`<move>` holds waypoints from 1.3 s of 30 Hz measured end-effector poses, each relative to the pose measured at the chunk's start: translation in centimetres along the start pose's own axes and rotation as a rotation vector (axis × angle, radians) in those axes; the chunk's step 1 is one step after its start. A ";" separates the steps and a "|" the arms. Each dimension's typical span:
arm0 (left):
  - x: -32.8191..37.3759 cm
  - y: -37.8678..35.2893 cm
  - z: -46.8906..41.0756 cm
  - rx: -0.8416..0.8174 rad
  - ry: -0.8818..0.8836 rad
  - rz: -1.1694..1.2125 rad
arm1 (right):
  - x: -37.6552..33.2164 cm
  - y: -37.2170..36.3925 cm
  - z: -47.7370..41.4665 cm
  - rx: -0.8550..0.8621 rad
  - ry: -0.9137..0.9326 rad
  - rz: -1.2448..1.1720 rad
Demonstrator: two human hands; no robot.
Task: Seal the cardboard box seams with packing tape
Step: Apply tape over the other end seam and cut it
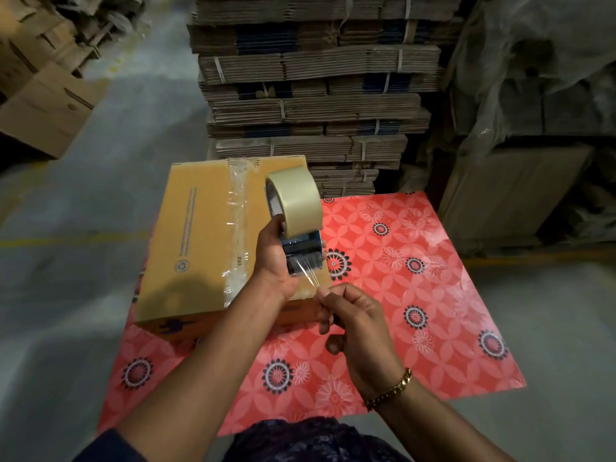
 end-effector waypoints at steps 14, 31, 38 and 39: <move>-5.1 4.0 -4.5 0.109 0.245 -0.077 | 4.0 0.6 -1.9 0.172 -0.117 0.055; -2.0 9.5 -9.7 0.174 -0.235 -1.572 | 9.5 3.1 -4.8 0.189 -0.345 0.084; -0.7 11.0 -8.5 0.330 -0.408 -1.710 | 10.6 2.4 -4.7 0.198 -0.383 0.047; -0.5 10.8 -7.8 0.359 -0.443 -1.695 | 10.7 2.3 -4.6 0.196 -0.383 0.042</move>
Point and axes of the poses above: each hand's wrist, its own z-axis away from the middle knuckle, its own y-axis out of the back of the hand, x = y × z, the point moved 4 cm from there along -z, towards the middle knuckle, and after that the axes turned 4 degrees about y, right-handed, at the moved point
